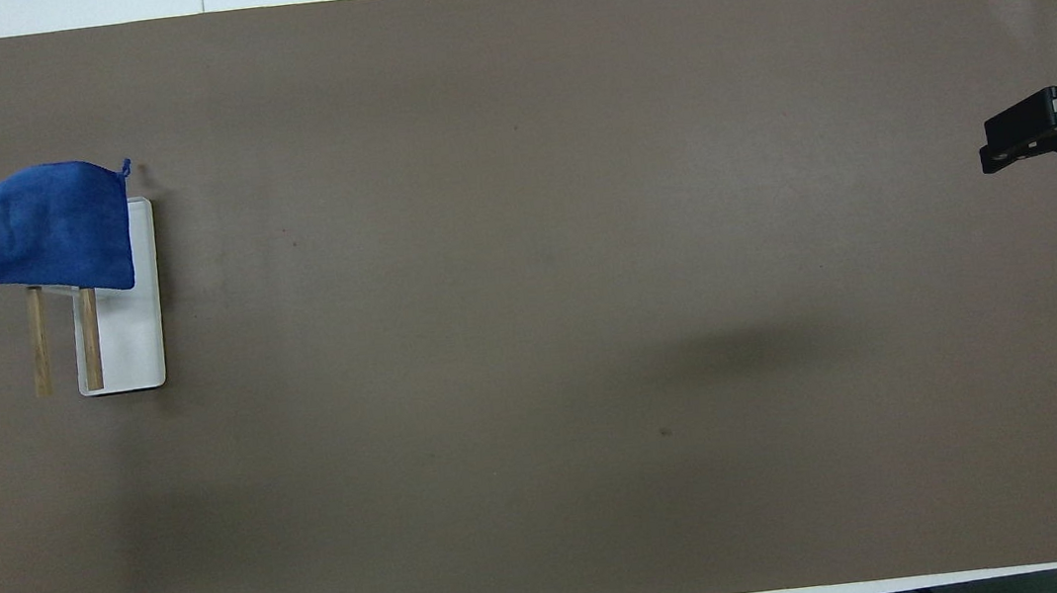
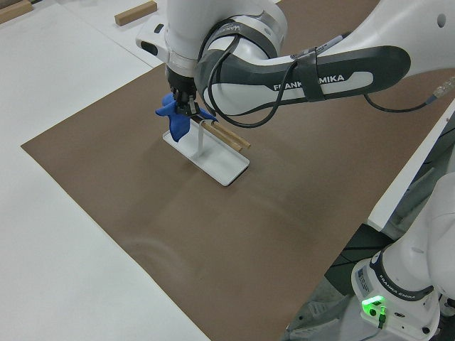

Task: Right arm passes towel to left arm to hang
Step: 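Carry the towel over the wooden rack while the right gripper retracts, then release the towel over the rack sticks and withdraw the left gripper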

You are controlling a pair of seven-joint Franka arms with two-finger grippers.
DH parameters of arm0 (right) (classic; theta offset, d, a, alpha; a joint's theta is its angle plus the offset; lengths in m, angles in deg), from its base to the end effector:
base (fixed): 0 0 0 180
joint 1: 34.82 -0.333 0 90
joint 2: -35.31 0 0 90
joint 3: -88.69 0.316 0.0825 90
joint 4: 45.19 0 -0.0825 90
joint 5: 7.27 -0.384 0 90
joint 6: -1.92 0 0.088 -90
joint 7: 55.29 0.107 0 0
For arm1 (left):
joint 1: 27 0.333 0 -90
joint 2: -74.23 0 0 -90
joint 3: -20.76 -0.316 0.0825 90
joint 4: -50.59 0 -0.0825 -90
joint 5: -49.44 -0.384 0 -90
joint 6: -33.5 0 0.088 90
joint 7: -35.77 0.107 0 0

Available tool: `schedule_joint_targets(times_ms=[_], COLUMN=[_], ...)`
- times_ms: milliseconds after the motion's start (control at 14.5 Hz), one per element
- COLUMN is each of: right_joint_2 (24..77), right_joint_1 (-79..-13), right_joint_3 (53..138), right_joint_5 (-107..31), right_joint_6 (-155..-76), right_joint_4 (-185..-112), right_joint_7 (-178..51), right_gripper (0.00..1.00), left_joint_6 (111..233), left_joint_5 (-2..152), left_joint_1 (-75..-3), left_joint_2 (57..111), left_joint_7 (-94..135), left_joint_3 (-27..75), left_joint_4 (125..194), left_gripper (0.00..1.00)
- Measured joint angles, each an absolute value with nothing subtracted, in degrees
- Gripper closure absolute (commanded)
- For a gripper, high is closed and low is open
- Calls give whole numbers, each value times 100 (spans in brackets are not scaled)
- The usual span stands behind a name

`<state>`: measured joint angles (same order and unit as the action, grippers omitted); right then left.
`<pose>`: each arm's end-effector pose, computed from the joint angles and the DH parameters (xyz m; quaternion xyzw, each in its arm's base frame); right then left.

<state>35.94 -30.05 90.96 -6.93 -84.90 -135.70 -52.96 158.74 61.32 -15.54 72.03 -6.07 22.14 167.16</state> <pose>0.5507 -0.0248 0.6096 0.9984 -0.0422 -0.0377 0.0027 0.5537 0.0907 0.4809 0.8678 0.4797 0.0662 0.1117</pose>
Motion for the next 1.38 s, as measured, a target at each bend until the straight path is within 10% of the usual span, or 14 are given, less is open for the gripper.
schedule_joint_targets(times_ms=[207, 345, 690, 1379], right_joint_2=[3594, 3594, 3594, 3594], right_joint_1=[-2999, -2999, -2999, -2994], right_joint_3=[9096, 9096, 9096, 9090], right_joint_5=[-693, -693, -694, -694], right_joint_6=[-8484, -8482, -8474, -8471], right_joint_4=[-13571, -13572, -13572, -13574], right_joint_7=[-5296, -5296, -5296, -5296], right_gripper=[0, 0, 0, 0], left_joint_6=[15809, 15831, 15602, 11549], left_joint_5=[6122, 6122, 5763, 4970], left_joint_1=[-1530, -1430, -1399, -2685], left_joint_2=[7064, 6997, 6935, 7115], left_joint_7=[22, 344, 457, 1980], left_joint_3=[2221, 2192, 2191, 2316], left_joint_4=[17007, 17181, 17004, 14169], left_gripper=[89, 1, 0, 0])
